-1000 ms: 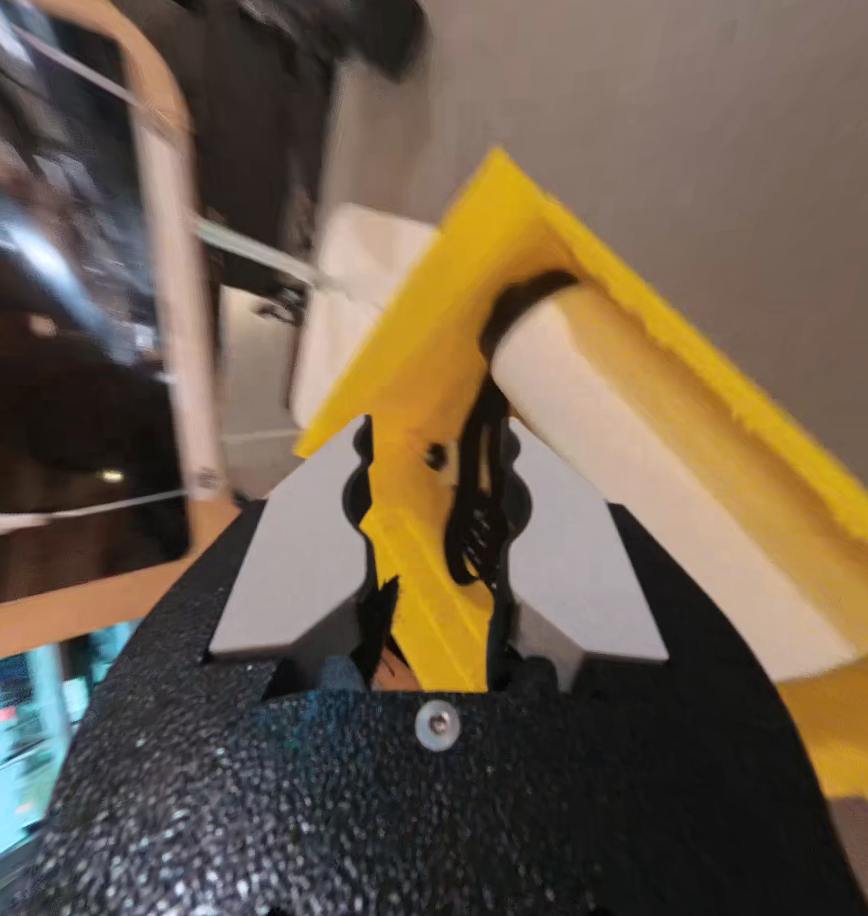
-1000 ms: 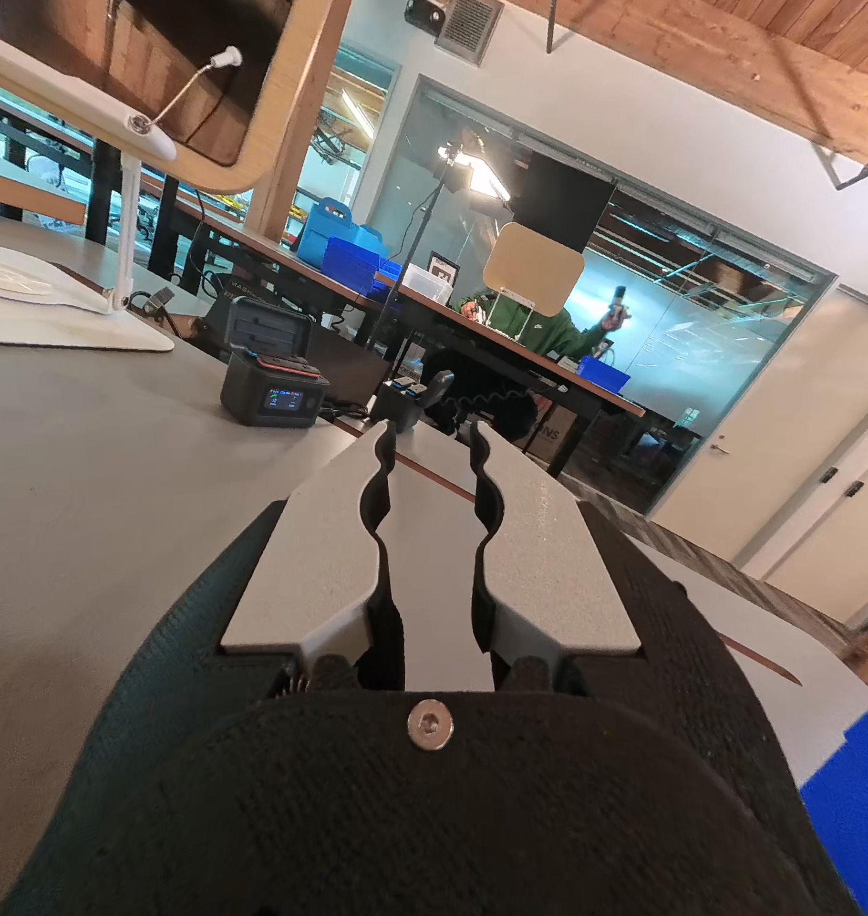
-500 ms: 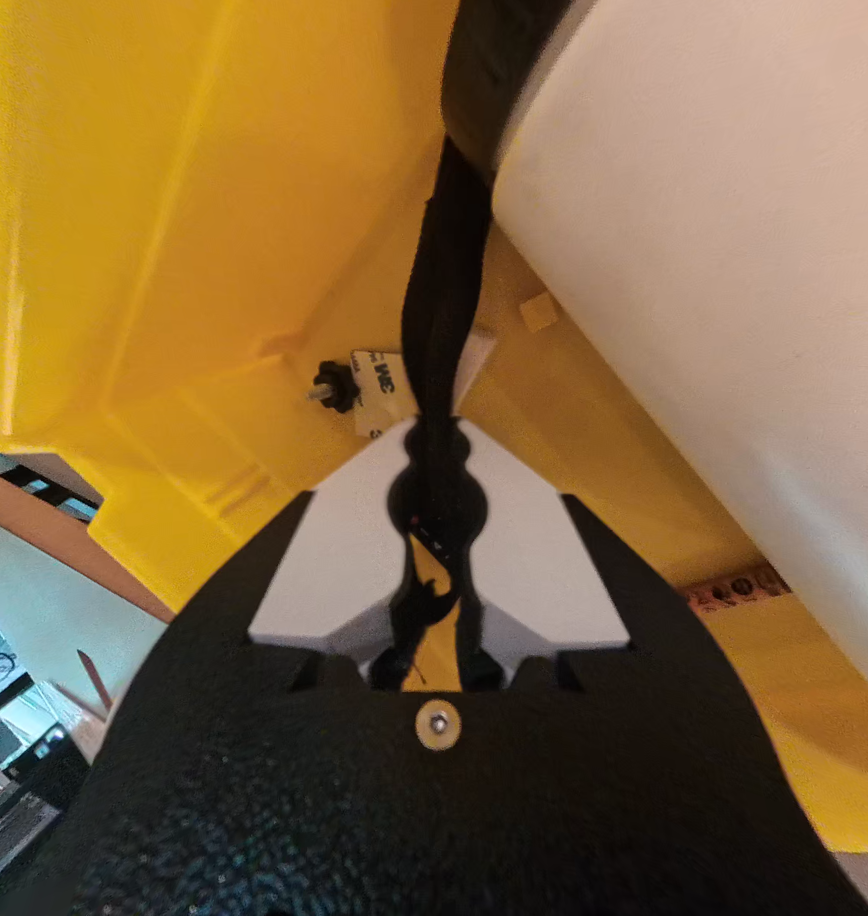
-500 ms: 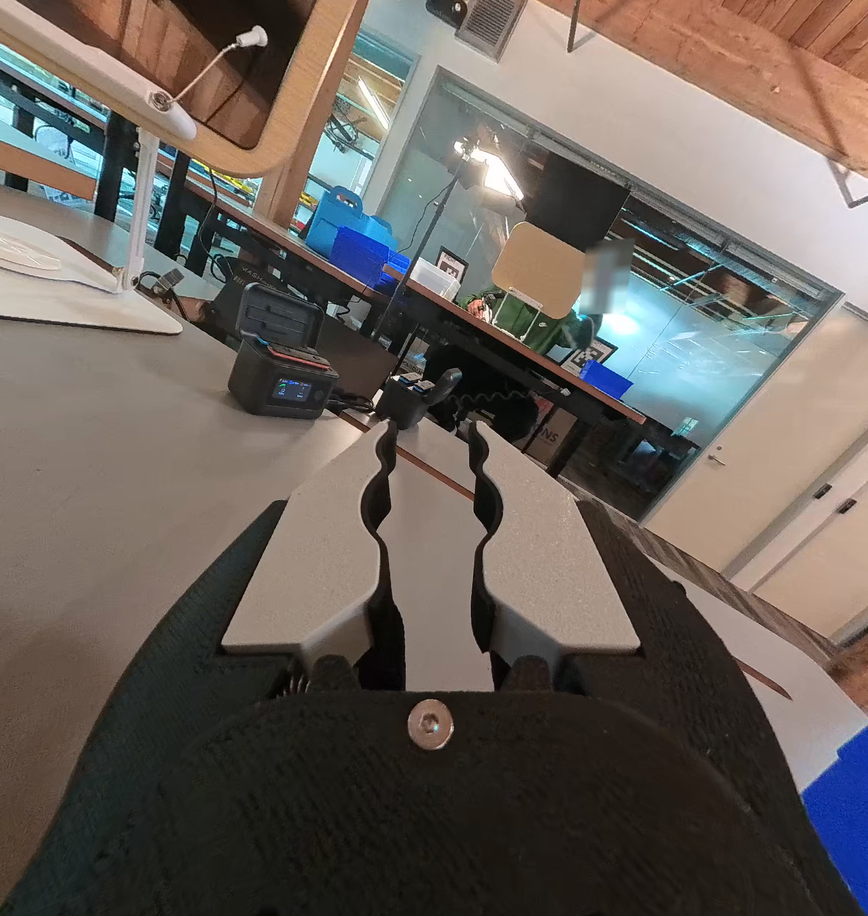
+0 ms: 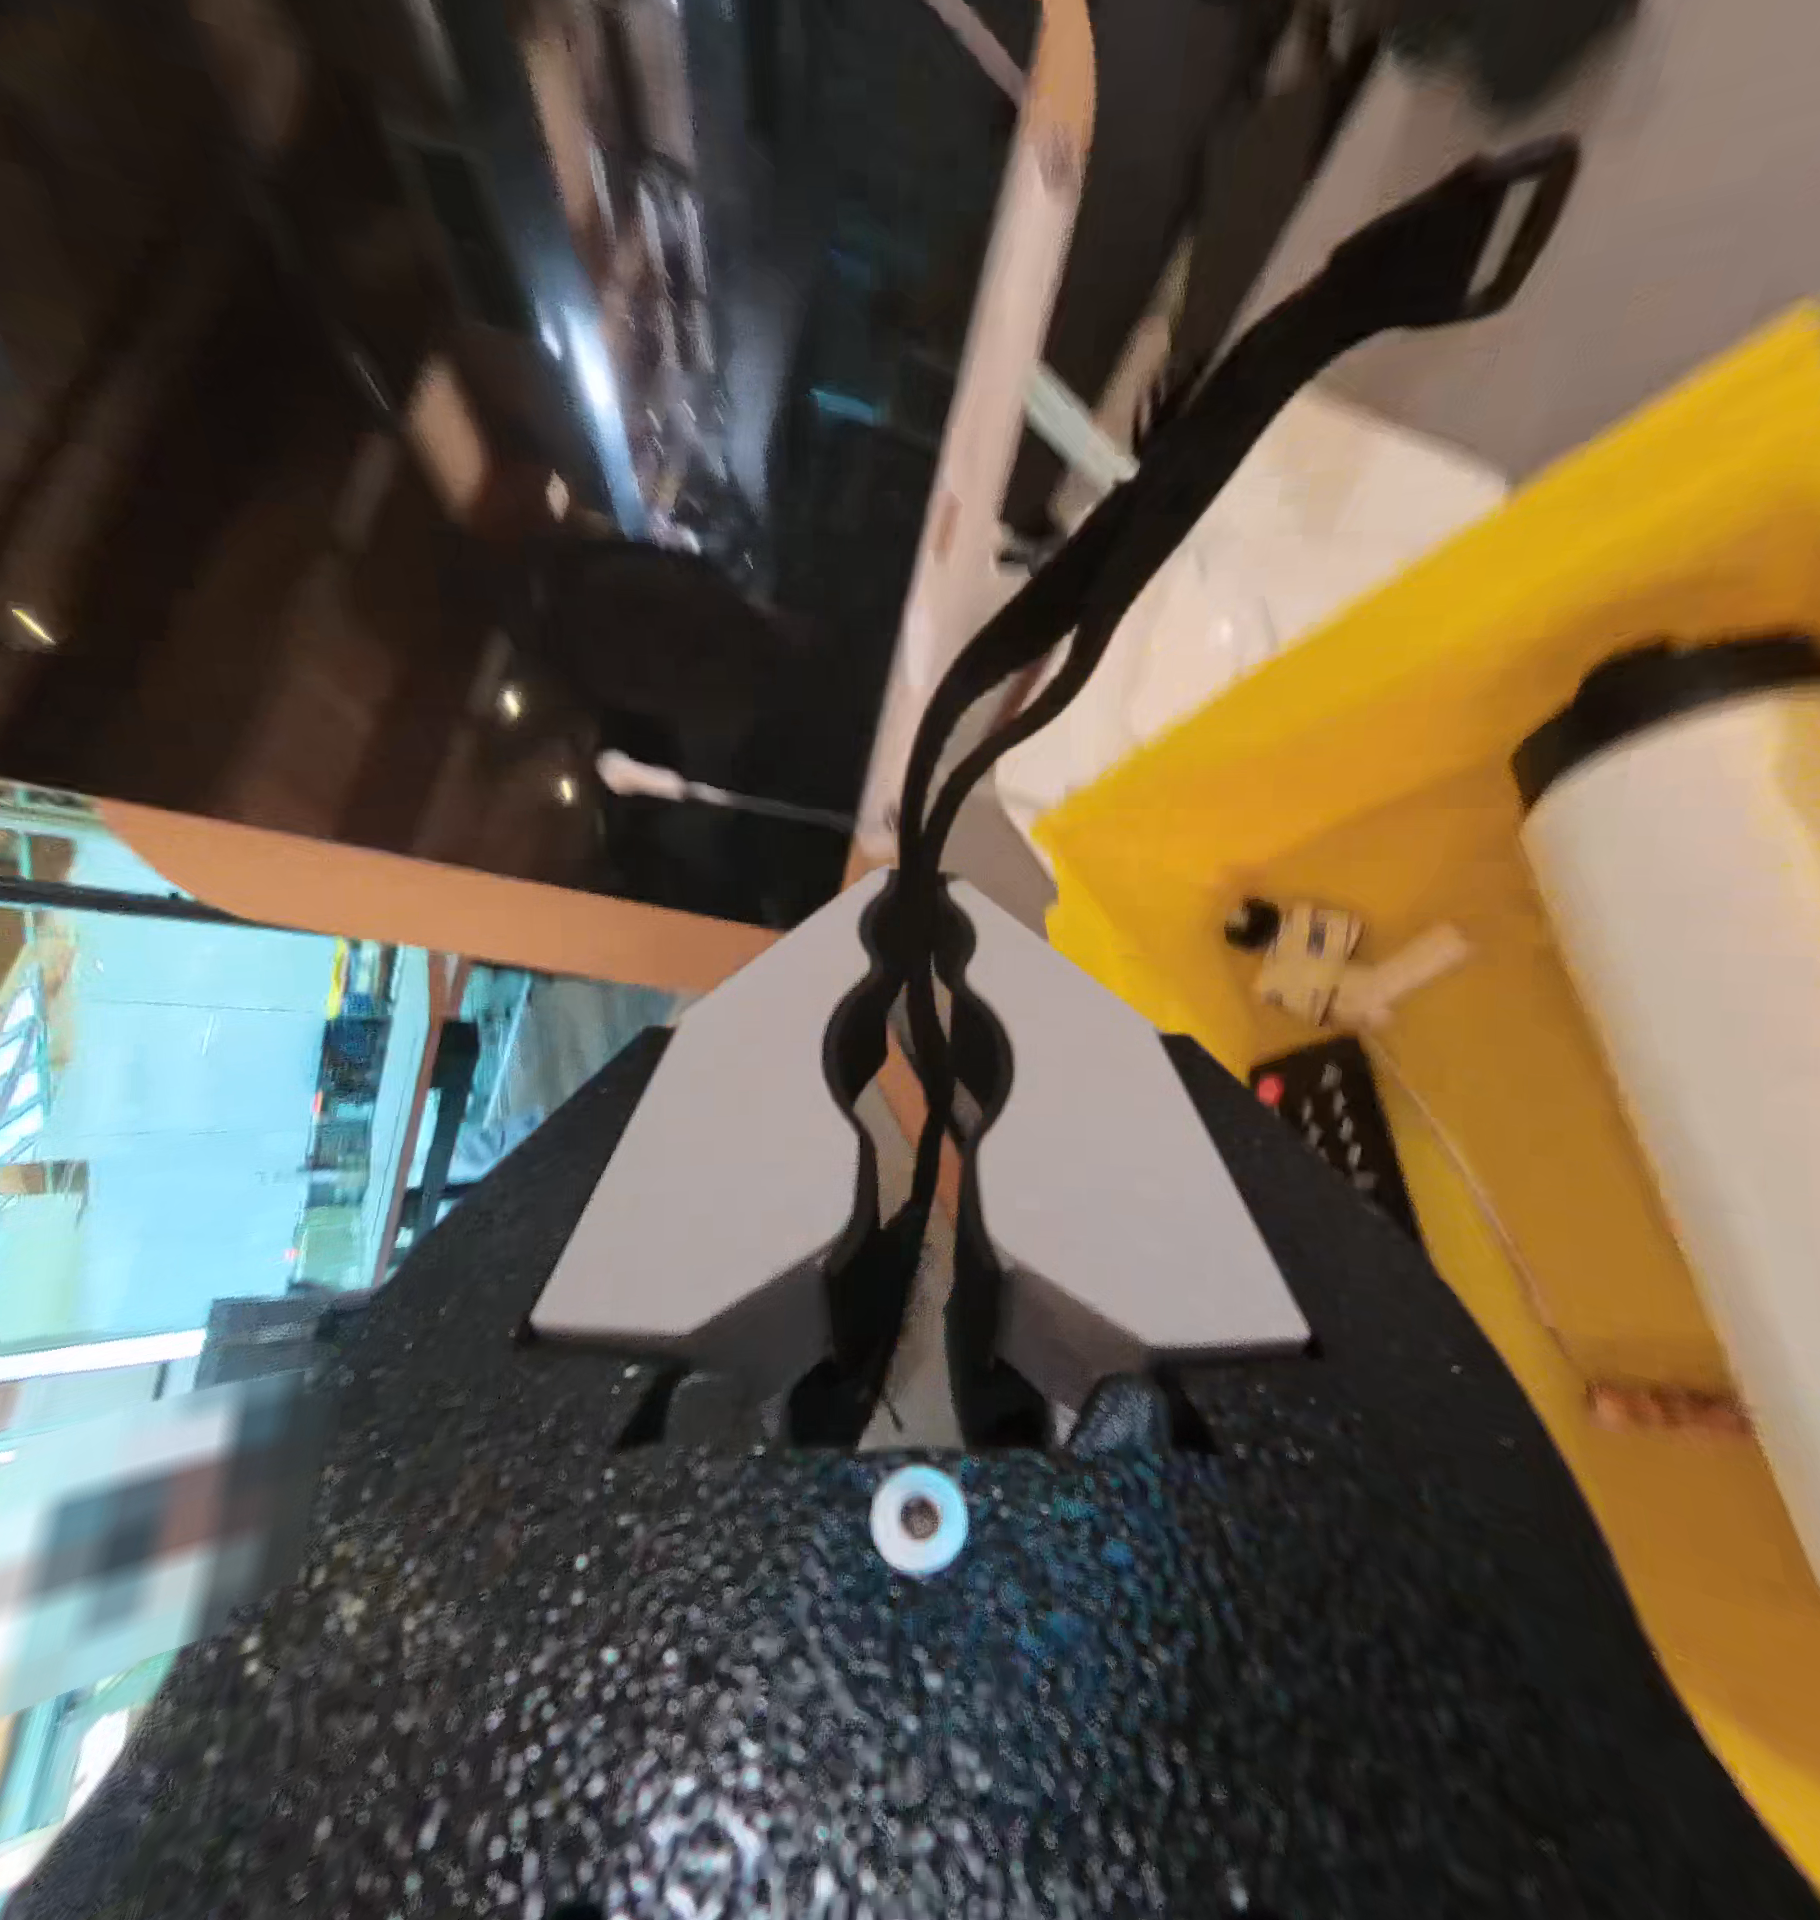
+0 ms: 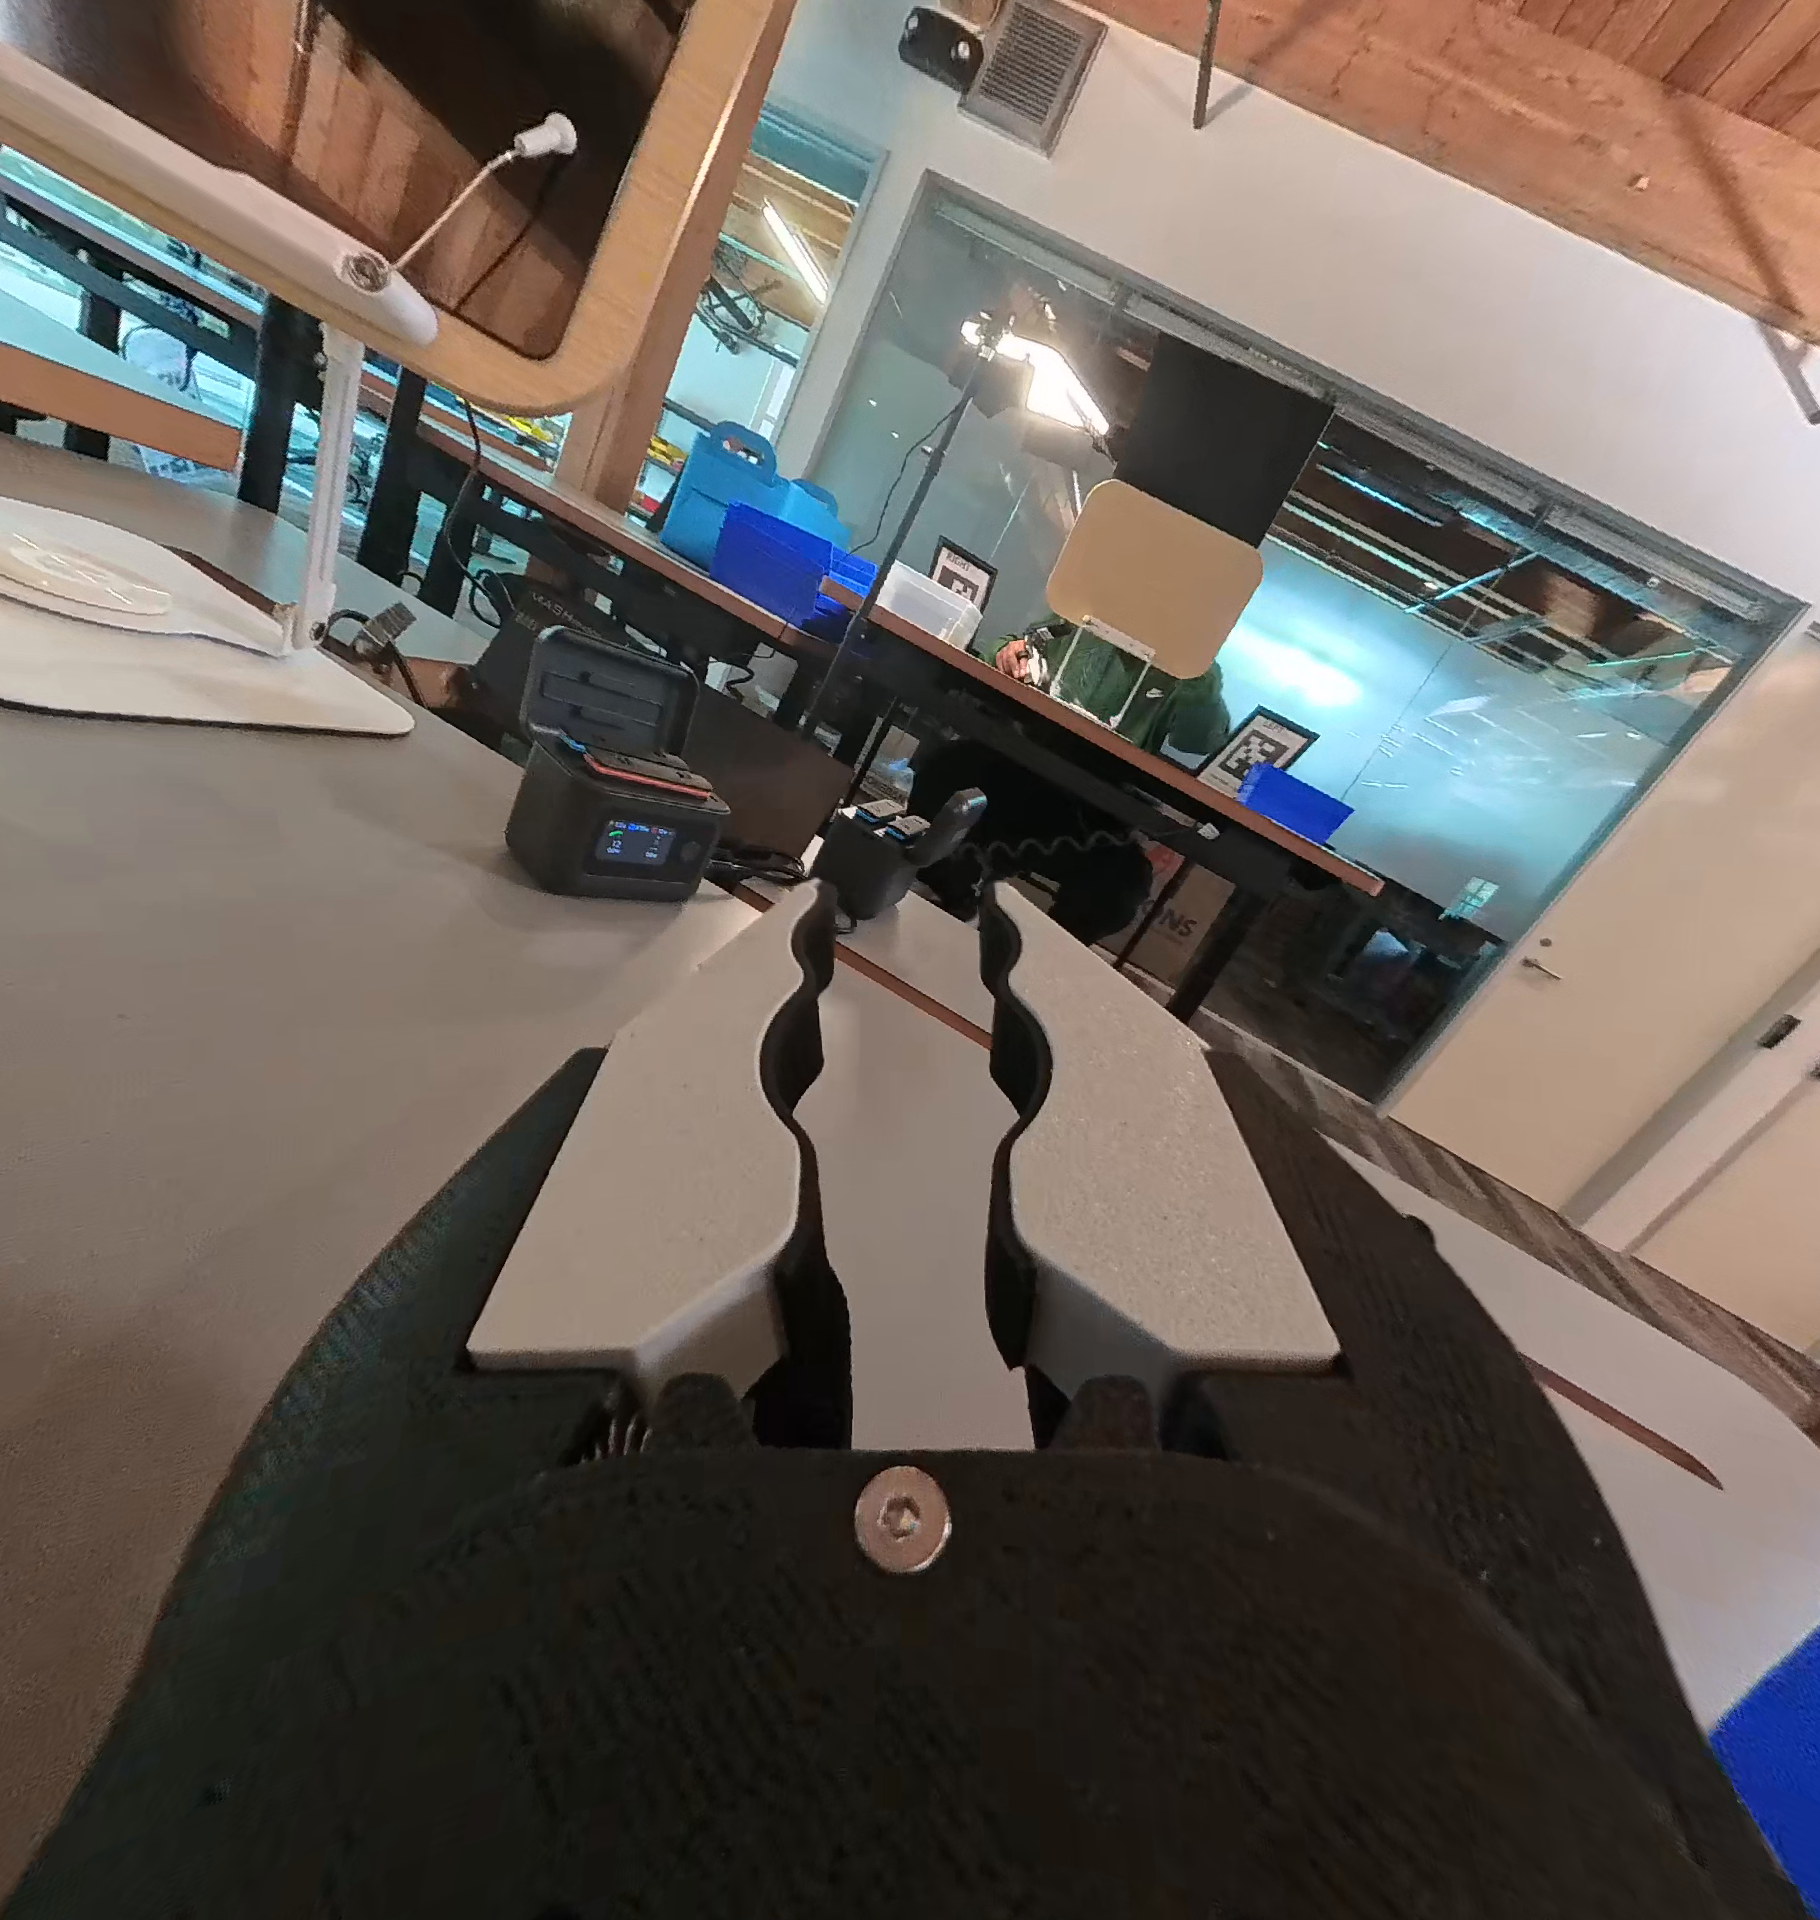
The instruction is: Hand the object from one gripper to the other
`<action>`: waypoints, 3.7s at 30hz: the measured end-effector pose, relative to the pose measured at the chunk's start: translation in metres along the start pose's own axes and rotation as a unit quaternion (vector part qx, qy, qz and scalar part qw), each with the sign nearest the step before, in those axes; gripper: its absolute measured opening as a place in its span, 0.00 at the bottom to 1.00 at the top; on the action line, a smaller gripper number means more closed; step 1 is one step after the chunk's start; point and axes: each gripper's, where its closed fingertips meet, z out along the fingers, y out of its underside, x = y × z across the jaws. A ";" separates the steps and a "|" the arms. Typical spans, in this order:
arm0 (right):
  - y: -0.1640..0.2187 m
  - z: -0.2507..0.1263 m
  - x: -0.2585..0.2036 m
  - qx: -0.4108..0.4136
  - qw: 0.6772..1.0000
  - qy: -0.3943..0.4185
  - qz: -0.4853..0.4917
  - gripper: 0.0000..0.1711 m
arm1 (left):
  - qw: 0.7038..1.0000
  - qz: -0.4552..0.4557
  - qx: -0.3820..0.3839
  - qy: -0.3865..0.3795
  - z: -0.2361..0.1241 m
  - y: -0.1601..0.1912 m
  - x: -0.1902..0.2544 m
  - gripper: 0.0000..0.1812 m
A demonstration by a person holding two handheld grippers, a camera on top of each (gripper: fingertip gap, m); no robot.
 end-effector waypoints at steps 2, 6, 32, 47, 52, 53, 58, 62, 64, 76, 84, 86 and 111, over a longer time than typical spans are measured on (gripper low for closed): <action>-0.002 0.000 0.000 0.005 1.000 -0.002 0.010 0.15 | 0.995 -0.045 0.084 0.003 -0.016 -0.045 0.007 0.01; -0.008 -0.002 -0.005 0.020 0.999 -0.018 0.037 0.14 | 0.948 -0.149 0.267 0.083 -0.029 -0.150 0.065 0.01; -0.056 -0.054 -0.027 0.156 0.901 -0.277 0.294 0.23 | 0.652 -0.382 0.506 0.416 0.041 -0.286 0.258 0.01; -0.060 -0.064 -0.050 0.144 0.886 -0.342 0.278 0.02 | 0.700 -0.290 0.473 0.450 0.032 -0.294 0.297 0.04; -0.057 -0.051 -0.020 0.151 0.950 -0.195 0.189 0.02 | 0.637 -0.405 0.440 0.485 0.038 -0.299 0.287 0.42; -0.052 -0.049 -0.014 0.143 0.967 -0.155 0.145 0.02 | 0.606 -0.415 0.436 0.520 0.033 -0.300 0.289 0.44; -0.047 -0.046 -0.015 0.112 0.986 -0.044 -0.114 0.02 | 0.502 -0.446 0.434 0.601 0.021 -0.297 0.281 0.49; -0.043 -0.042 -0.032 0.095 0.973 -0.039 -0.205 0.02 | 0.474 -0.438 0.465 0.605 0.011 -0.293 0.273 0.41; -0.040 -0.039 -0.032 0.083 0.966 -0.024 -0.242 0.02 | 0.461 -0.437 0.468 0.614 0.008 -0.293 0.272 0.39; -0.039 -0.034 -0.043 0.066 0.916 0.023 -0.396 0.02 | 0.493 -0.444 0.469 0.583 0.014 -0.294 0.272 0.36; -0.041 -0.034 -0.057 0.074 0.908 0.002 -0.413 0.02 | 0.513 -0.487 0.490 0.509 0.028 -0.287 0.254 0.01; -0.040 -0.037 -0.056 0.076 0.920 -0.009 -0.385 0.05 | 0.525 -0.471 0.502 0.500 0.024 -0.288 0.254 0.01; 0.003 -0.044 -0.042 0.034 0.931 -0.139 -0.336 0.16 | 0.830 0.060 0.550 0.073 0.013 -0.291 0.309 0.01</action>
